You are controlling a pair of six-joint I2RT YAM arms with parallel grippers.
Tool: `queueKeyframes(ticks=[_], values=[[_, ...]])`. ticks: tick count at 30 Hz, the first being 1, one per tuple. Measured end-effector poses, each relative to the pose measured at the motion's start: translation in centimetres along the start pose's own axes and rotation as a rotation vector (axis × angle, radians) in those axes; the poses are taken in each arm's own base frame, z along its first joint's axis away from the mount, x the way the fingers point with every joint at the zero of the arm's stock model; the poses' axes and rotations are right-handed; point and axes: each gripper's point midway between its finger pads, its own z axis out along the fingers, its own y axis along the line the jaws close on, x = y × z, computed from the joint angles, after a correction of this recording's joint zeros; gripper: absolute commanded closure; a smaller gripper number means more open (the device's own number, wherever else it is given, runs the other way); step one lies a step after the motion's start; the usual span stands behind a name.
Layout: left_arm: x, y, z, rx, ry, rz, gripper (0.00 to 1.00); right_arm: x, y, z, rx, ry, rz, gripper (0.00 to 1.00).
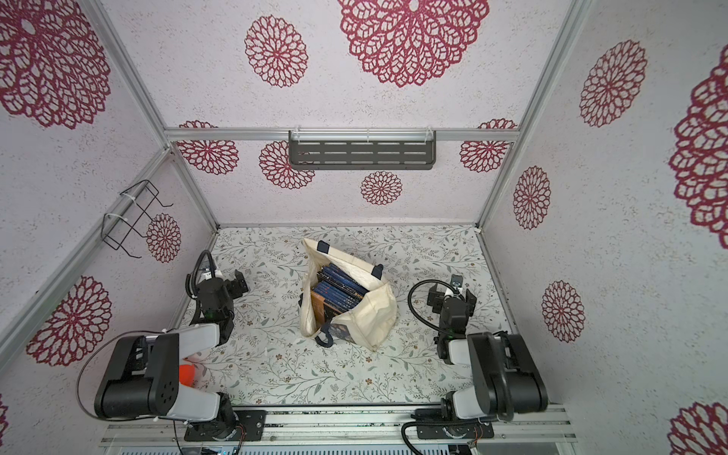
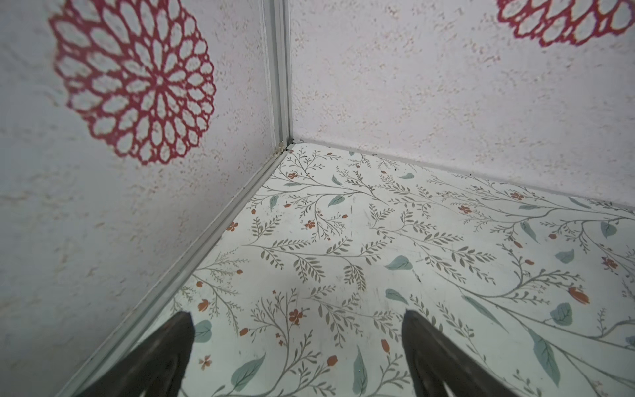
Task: Take out the books from the canvas bag
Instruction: Adjust the canvas bag at the center of the board.
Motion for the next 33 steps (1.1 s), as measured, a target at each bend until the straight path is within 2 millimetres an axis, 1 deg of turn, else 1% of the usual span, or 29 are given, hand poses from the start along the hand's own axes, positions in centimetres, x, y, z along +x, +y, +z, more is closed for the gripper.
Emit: queueKeyframes(ticks=[2, 4, 5, 7, 9, 12, 15, 19, 21, 23, 26, 28, 31, 33], values=[[-3.5, -0.7, -0.8, 0.015, -0.042, -0.043, 0.02, -3.7, 0.0, -0.8, -0.009, -0.081, 0.039, 0.01], [-6.0, -1.3, -1.8, 0.049, -0.069, -0.096, 0.02, -6.7, -0.1, -1.8, -0.020, -0.154, 0.094, 0.01], [-7.2, -1.5, -2.5, 0.068, -0.084, -0.137, 0.02, -7.8, -0.1, -2.1, -0.028, -0.173, 0.124, 0.01], [-8.3, -1.5, -3.3, 0.076, -0.069, -0.254, 0.02, -9.5, 0.3, -2.5, -0.061, -0.181, 0.192, 0.01], [-9.0, -1.6, -3.9, 0.089, -0.022, -0.351, 0.02, -11.1, 0.9, -2.8, -0.111, -0.179, 0.285, 0.01], [-9.9, -1.8, -4.8, 0.114, 0.012, -0.467, 0.02, -12.7, 1.3, -3.6, -0.166, -0.168, 0.471, 0.01], [-10.0, -2.8, -5.8, 0.194, 0.046, -0.539, 0.02, -12.8, 2.1, -4.3, -0.236, -0.148, 0.594, 0.01], [-9.2, -5.1, -6.9, 0.273, 0.130, -0.564, 0.02, -11.2, 3.3, -4.1, -0.266, -0.031, 0.627, 0.02], [-9.1, -7.2, -8.0, 0.322, 0.163, -0.543, 0.02, -11.2, 4.2, -4.1, -0.283, 0.025, 0.621, 0.03], [-9.2, -9.8, -9.4, 0.383, 0.194, -0.510, 0.02, -11.8, 5.3, -4.2, -0.308, 0.066, 0.611, 0.02], [-9.9, -12.9, -11.3, 0.449, 0.223, -0.462, 0.02, -12.4, 6.7, -4.8, -0.349, 0.118, 0.598, 0.01], [-10.6, -14.2, -12.3, 0.473, 0.230, -0.430, 0.02, -12.1, 7.6, -5.3, -0.371, 0.162, 0.588, 0.01], [-11.4, -15.6, -13.5, 0.500, 0.237, -0.376, 0.02, -11.3, 9.0, -6.2, -0.401, 0.247, 0.563, 0.01], [-11.8, -16.2, -14.2, 0.511, 0.240, -0.339, 0.02, -11.1, 10.1, -7.1, -0.425, 0.293, 0.551, 0.01]])
